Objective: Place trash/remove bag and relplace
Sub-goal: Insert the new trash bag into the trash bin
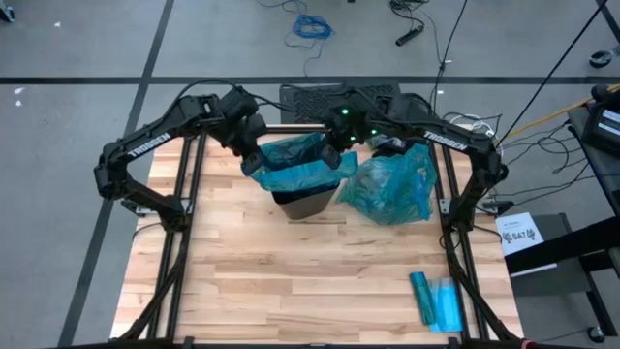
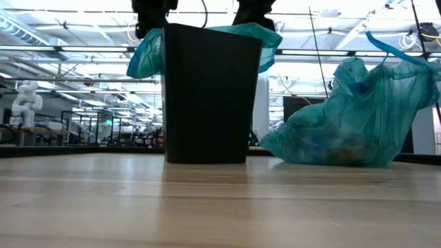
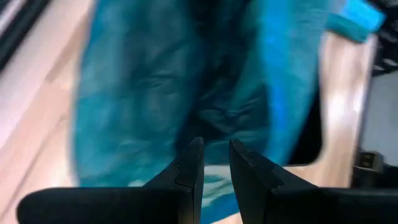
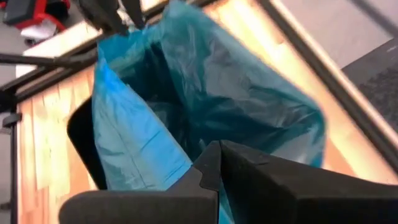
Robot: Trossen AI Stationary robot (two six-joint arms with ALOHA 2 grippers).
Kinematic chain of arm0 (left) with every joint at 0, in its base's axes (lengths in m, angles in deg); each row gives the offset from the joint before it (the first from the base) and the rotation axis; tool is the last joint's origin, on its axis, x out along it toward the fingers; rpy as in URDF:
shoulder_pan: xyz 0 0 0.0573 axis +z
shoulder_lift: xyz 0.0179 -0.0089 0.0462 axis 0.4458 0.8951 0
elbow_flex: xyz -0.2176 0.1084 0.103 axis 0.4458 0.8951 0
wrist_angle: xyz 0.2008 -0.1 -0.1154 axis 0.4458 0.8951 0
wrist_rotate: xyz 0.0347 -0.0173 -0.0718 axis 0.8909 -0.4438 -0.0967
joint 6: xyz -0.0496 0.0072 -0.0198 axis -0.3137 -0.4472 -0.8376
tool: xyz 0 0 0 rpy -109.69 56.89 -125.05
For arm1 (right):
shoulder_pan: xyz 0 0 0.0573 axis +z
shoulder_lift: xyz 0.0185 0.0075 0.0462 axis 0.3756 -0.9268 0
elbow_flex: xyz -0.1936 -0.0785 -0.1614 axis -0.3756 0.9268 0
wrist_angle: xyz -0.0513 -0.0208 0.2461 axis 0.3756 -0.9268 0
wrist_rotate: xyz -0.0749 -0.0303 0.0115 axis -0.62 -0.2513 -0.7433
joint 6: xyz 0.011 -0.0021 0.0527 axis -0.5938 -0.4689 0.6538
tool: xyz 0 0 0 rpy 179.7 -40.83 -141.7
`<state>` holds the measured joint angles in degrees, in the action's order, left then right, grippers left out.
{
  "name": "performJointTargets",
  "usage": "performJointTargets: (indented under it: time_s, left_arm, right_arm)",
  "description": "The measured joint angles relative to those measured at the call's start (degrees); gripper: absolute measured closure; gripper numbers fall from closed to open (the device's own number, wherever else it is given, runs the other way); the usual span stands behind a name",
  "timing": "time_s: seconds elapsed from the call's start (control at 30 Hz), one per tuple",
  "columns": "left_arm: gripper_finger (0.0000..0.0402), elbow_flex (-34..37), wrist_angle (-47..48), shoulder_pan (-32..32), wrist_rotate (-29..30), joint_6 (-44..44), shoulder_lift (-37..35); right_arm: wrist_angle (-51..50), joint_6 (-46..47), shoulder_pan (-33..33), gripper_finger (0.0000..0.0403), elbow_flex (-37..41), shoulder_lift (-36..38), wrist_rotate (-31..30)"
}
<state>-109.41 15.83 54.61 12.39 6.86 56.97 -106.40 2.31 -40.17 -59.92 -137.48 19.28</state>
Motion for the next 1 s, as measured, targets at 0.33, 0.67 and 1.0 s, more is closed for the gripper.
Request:
performJointTargets:
  time_s: [0.33, 0.67, 1.0]
  left_arm:
    - [0.033, -0.06, -2.88, -3.58, 6.97, -0.05, 1.13]
    - [0.033, -0.04, -0.81, -6.55, -0.29, -0.49, 5.52]
    - [0.033, -0.04, -0.85, -9.63, -4.44, 0.38, 5.46]
  right_arm:
    - [0.16, -2.01, -0.52, 0.0403, 0.04, -5.44, 1.59]
    - [-4.31, -0.96, -0.64, 0.0403, 0.04, -6.68, 9.29]
    - [-7.4, 0.22, 2.68, 0.0403, 0.04, -5.75, 12.83]
